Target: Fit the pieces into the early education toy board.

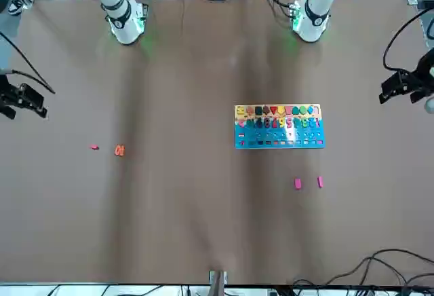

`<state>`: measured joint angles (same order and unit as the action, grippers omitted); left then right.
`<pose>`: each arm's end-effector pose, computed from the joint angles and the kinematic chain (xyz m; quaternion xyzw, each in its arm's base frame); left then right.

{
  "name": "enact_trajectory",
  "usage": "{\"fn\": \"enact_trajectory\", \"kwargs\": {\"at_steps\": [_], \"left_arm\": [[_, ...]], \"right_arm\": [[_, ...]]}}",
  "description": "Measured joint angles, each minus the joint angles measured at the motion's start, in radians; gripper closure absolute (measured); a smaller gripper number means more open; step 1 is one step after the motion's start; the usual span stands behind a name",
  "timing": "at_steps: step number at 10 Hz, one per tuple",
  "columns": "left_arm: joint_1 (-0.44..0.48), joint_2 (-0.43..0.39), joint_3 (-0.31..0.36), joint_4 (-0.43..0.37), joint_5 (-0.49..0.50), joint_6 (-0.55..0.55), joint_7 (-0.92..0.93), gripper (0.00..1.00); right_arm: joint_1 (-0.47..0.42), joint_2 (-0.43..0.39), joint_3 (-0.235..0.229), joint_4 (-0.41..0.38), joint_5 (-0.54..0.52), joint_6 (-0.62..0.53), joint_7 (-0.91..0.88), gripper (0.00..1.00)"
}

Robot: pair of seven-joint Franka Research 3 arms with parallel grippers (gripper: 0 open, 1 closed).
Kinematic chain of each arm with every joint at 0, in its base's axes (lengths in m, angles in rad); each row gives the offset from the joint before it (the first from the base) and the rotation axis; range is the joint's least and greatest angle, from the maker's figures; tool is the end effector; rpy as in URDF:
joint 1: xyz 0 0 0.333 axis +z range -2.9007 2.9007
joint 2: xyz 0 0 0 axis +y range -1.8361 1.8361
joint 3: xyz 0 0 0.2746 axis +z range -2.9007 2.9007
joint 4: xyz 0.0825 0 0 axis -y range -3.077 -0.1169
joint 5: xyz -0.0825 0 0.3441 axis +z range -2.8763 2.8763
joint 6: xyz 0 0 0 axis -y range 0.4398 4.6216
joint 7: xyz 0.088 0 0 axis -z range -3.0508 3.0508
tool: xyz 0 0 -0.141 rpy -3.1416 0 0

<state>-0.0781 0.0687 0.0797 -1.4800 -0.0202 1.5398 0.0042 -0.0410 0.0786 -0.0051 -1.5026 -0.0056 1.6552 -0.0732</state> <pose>0.5300 -0.0033 0.5497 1.0000 -0.0017 -0.0043 0.0074 0.5463 -0.0259 0.5451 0.9992 0.0137 0.0367 0.0052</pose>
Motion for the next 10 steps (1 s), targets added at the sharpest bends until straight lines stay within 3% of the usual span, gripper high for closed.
{"fn": "enact_trajectory", "kwargs": {"at_steps": [5, 7, 10], "left_arm": [[0.0, -0.006, 0.003, -0.007, 0.0, -0.021, 0.005, 0.03], [0.0, -0.009, 0.003, -0.061, 0.0, -0.032, 0.005, 0.31], [0.001, -0.023, 0.005, -0.303, 0.006, 0.131, 0.036, 0.78]], "right_arm": [[0.0, 0.0, 0.0, 0.0, 0.0, 0.0, 0.002, 0.0], [0.0, 0.001, -0.001, -0.002, 0.0, -0.024, 0.004, 0.0], [-0.016, 0.012, -0.002, -0.026, 0.0, -0.056, 0.005, 0.0]]}}
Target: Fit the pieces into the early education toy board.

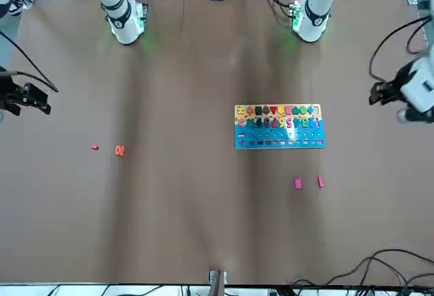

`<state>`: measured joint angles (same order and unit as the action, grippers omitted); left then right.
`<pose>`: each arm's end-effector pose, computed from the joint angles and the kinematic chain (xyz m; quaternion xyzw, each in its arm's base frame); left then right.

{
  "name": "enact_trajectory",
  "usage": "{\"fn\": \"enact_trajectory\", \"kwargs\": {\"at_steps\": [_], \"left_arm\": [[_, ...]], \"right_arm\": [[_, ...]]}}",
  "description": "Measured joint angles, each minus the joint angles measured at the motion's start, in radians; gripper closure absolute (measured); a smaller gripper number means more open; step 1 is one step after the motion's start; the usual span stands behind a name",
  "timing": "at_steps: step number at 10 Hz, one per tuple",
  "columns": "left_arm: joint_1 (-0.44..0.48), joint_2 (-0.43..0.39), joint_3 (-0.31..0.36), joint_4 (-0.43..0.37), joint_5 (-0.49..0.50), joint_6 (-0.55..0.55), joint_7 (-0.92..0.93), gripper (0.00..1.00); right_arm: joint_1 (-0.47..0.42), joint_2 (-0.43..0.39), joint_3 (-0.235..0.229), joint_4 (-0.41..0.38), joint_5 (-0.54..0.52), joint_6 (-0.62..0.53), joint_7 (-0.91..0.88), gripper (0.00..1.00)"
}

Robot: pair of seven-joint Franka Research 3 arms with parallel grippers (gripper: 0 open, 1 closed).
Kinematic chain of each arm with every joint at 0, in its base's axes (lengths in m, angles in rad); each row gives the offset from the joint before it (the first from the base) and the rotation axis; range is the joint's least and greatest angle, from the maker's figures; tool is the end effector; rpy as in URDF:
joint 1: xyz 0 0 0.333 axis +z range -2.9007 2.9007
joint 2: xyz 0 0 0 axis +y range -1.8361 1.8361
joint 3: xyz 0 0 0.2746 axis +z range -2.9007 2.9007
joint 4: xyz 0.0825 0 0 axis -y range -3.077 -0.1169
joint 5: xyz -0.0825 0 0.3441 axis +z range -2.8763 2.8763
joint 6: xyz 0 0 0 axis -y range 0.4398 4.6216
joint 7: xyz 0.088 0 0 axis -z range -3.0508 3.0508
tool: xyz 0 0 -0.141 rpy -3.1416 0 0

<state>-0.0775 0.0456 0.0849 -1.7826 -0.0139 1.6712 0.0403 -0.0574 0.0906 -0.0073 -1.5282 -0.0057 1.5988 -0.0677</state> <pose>0.5136 0.0015 0.4428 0.9968 -0.0151 -0.0782 0.0068 0.5387 -0.0355 0.5222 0.9999 0.0016 -0.0102 0.0025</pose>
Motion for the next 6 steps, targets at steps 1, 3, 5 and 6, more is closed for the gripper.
{"fn": "enact_trajectory", "kwargs": {"at_steps": [1, 3, 5, 6], "left_arm": [[0.0, -0.01, 0.0, -0.117, 0.002, 0.114, 0.001, 0.91], [0.001, -0.022, 0.004, -0.37, 0.004, 0.388, 0.002, 0.99], [0.003, 0.016, 0.012, -0.536, 0.004, 0.602, 0.003, 0.99], [0.005, 0.066, 0.013, -0.567, 0.004, 0.664, 0.003, 0.99]], "right_arm": [[-0.015, 0.012, 0.0, -0.014, 0.0, -0.012, -0.003, 0.0], [-0.033, 0.058, 0.0, -0.025, 0.0, -0.024, -0.005, 0.0], [-0.048, 0.111, 0.0, -0.029, 0.001, -0.027, -0.005, 0.0], [-0.048, 0.128, 0.002, -0.029, 0.002, -0.025, -0.005, 0.0]]}}
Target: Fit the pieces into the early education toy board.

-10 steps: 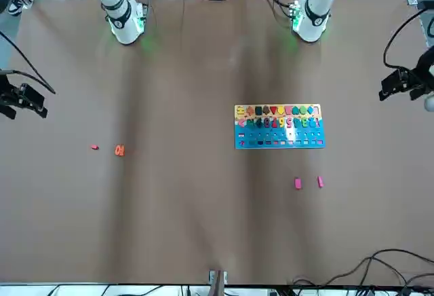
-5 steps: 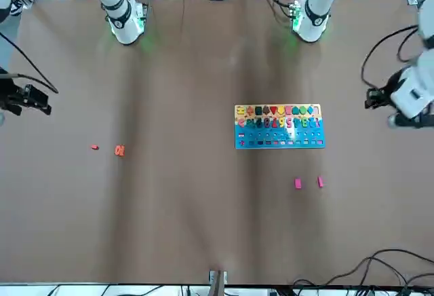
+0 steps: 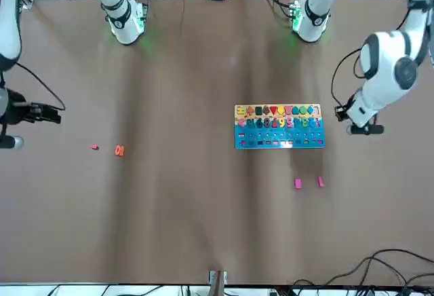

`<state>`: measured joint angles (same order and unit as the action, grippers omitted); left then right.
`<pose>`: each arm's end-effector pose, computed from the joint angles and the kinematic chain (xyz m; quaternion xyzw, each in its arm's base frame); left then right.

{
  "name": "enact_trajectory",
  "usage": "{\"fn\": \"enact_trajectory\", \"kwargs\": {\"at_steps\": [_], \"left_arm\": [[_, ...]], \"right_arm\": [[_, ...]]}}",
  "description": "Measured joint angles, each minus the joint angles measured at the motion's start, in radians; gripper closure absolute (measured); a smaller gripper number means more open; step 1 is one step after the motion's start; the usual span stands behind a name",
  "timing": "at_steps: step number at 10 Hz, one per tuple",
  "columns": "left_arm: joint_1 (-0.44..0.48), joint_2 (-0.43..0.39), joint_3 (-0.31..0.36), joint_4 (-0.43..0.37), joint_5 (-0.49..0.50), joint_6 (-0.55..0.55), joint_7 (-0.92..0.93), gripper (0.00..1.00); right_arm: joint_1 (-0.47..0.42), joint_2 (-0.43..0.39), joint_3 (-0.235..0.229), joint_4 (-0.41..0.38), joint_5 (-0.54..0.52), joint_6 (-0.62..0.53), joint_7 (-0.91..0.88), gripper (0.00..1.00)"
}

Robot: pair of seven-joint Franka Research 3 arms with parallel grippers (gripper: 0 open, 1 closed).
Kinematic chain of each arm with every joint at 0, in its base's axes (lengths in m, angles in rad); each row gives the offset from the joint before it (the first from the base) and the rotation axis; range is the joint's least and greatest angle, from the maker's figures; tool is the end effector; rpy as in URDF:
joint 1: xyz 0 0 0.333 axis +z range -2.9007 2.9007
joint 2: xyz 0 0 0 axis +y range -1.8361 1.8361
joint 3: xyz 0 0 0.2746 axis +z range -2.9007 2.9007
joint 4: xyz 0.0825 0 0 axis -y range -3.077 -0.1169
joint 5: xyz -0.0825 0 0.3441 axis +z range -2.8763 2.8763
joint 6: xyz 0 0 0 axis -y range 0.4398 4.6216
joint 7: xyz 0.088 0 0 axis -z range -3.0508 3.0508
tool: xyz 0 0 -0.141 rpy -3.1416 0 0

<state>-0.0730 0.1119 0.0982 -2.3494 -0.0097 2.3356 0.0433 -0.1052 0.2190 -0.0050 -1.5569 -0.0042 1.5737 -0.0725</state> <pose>0.4628 0.0121 0.2304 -0.9980 0.0054 0.0626 0.0001 0.5484 -0.0611 0.4380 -0.9947 0.0185 0.1007 0.0066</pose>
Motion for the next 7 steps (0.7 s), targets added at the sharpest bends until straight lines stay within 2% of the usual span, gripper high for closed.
{"fn": "enact_trajectory", "kwargs": {"at_steps": [2, 4, 7], "left_arm": [[0.01, 0.108, 0.001, -0.012, 0.0, 0.077, 0.0, 0.99], [0.011, 0.191, 0.001, -0.012, 0.0, 0.118, -0.001, 0.99], [0.004, 0.221, -0.001, -0.009, 0.0, 0.139, -0.002, 0.99]], "right_arm": [[0.001, 0.041, 0.01, -0.002, 0.004, 0.02, 0.0, 0.0], [0.012, 0.103, 0.016, -0.029, 0.007, 0.137, 0.0, 0.0], [0.031, 0.14, 0.02, -0.188, 0.009, 0.355, 0.001, 0.0]]}}
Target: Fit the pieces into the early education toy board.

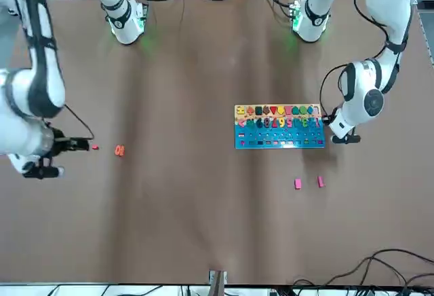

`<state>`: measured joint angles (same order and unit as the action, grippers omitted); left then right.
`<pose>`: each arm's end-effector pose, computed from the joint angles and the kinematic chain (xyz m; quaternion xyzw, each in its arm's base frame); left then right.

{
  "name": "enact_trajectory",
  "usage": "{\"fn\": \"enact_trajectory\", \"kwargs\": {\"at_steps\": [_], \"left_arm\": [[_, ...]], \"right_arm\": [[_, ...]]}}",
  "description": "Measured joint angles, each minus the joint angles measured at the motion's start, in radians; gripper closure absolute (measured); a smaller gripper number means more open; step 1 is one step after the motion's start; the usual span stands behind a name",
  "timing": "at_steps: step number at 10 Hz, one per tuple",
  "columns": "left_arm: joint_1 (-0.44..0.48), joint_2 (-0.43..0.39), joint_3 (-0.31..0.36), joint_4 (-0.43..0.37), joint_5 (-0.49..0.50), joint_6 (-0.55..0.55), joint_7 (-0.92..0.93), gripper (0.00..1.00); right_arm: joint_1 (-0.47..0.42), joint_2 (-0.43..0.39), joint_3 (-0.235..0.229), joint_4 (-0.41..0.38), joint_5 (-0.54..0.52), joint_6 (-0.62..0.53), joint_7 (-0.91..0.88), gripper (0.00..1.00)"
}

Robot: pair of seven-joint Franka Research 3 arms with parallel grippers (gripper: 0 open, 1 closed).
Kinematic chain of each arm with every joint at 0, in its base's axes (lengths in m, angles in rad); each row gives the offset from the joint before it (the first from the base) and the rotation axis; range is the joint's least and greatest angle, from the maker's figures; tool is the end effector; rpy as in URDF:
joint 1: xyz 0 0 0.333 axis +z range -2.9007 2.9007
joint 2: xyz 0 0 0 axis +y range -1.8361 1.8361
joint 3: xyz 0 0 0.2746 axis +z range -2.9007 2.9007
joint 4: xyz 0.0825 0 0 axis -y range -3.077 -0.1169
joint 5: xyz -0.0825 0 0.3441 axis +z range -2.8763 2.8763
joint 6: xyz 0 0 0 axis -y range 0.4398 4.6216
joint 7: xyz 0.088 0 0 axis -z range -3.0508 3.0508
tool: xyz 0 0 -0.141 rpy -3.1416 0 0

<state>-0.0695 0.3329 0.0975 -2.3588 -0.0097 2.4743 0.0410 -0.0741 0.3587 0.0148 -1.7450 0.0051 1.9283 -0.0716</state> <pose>0.4472 0.0162 0.1357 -0.9941 0.0033 0.1080 0.0098 0.5730 -0.0339 0.3032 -0.9961 -0.0048 0.0871 0.0106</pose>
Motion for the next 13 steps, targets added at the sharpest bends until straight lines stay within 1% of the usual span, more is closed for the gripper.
{"fn": "enact_trajectory", "kwargs": {"at_steps": [2, 4, 5, 7, 8, 9, 11, 13], "left_arm": [[-0.012, 0.0, -0.007, 0.001, 0.0, 0.005, -0.007, 0.99], [-0.041, 0.002, -0.013, 0.001, 0.004, 0.008, -0.056, 0.99], [-0.064, 0.002, -0.013, 0.002, 0.007, 0.008, -0.092, 0.98], [-0.133, 0.002, -0.019, 0.002, 0.009, 0.009, -0.181, 0.97], [-0.171, 0.003, -0.027, 0.004, 0.009, 0.009, -0.235, 0.99], [-0.21, 0.005, -0.039, 0.009, 0.009, 0.01, -0.29, 0.99], [-0.309, 0.029, -0.055, 0.05, 0.018, 0.008, -0.418, 0.99], [-0.398, 0.061, -0.052, 0.104, 0.028, -0.005, -0.517, 0.99]], "right_arm": [[0.007, -0.001, 0.0, -0.073, 0.027, 0.071, 0.001, 0.0], [0.007, -0.001, 0.0, -0.134, 0.032, 0.142, 0.001, 0.0], [0.007, -0.002, 0.0, -0.18, 0.033, 0.221, 0.001, 0.0], [0.01, 0.0, 0.0, -0.337, 0.034, 0.509, 0.01, 0.0], [0.017, 0.0, 0.0, -0.371, 0.034, 0.554, 0.025, 0.03], [0.036, -0.001, 0.001, -0.375, 0.034, 0.559, 0.043, 0.03], [0.088, -0.002, 0.002, -0.377, 0.034, 0.559, 0.066, 0.11], [0.108, -0.002, 0.002, -0.389, 0.034, 0.558, 0.071, 0.22]]}}
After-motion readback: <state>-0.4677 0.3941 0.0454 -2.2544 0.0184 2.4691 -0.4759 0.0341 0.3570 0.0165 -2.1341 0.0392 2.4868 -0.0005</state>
